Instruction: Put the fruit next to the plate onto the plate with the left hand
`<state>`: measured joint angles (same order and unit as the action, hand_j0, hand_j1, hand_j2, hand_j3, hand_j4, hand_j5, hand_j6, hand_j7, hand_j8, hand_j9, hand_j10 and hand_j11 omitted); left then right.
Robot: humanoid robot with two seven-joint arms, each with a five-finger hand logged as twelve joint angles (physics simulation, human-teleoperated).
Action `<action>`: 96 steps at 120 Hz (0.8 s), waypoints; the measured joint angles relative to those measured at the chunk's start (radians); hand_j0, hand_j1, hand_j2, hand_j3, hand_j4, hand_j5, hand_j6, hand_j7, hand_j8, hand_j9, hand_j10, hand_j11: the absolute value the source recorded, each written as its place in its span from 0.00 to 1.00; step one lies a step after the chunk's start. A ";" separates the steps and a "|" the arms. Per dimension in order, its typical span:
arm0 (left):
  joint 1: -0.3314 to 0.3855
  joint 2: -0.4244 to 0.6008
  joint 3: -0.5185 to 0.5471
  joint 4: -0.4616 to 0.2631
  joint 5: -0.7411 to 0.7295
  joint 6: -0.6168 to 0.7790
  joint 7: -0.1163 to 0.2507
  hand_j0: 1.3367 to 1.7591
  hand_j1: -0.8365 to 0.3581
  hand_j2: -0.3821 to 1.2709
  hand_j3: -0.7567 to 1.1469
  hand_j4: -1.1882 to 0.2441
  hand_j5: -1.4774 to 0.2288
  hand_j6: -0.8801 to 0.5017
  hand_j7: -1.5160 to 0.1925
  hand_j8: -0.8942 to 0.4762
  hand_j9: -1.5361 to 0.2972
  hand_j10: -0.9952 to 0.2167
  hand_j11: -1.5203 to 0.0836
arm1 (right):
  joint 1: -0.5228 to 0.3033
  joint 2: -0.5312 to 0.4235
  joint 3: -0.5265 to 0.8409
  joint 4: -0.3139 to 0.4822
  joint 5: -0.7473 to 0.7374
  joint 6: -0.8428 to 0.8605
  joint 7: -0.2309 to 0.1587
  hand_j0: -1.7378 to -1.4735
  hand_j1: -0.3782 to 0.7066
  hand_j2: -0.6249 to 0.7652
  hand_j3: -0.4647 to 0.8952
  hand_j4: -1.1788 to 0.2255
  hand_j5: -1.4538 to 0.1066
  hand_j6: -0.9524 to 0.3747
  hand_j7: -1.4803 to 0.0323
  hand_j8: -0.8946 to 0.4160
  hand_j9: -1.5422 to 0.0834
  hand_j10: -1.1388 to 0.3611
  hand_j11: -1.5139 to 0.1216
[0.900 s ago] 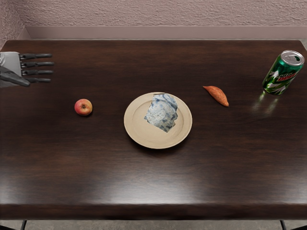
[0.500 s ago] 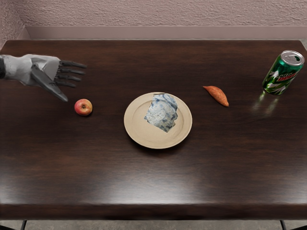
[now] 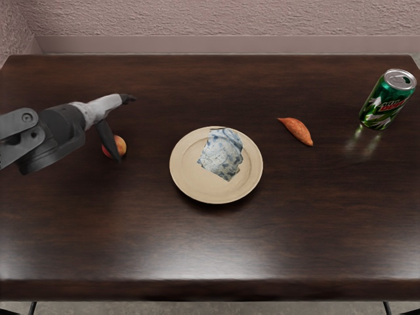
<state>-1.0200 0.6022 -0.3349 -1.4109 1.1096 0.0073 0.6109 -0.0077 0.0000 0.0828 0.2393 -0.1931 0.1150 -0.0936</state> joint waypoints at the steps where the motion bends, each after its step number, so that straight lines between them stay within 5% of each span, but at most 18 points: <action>1: 0.001 -0.001 0.003 -0.001 0.004 0.002 0.000 0.76 0.92 0.24 0.40 0.77 0.81 0.58 0.83 0.59 0.78 0.75 0.88 | 0.000 0.000 0.000 0.000 0.000 0.000 0.000 0.30 0.05 0.45 0.34 0.83 0.92 0.70 0.96 0.67 0.93 0.75 0.91; 49: 0.014 -0.005 0.078 0.029 0.087 0.108 0.000 0.76 0.91 0.24 0.40 0.77 0.80 0.57 0.82 0.58 0.78 0.75 0.88 | 0.000 0.000 0.000 0.000 0.000 0.000 0.000 0.30 0.05 0.45 0.34 0.83 0.92 0.70 0.96 0.67 0.93 0.75 0.91; 96: 0.012 -0.061 0.128 0.069 0.089 0.117 0.000 0.76 0.71 0.27 0.40 0.63 0.65 0.43 0.67 0.44 0.64 0.58 0.72 | 0.000 0.000 0.000 0.000 0.000 0.000 0.000 0.30 0.05 0.45 0.34 0.83 0.92 0.70 0.96 0.67 0.93 0.75 0.91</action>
<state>-1.0078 0.5415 -0.2069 -1.3421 1.1985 0.1243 0.6109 -0.0077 0.0000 0.0829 0.2393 -0.1928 0.1150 -0.0936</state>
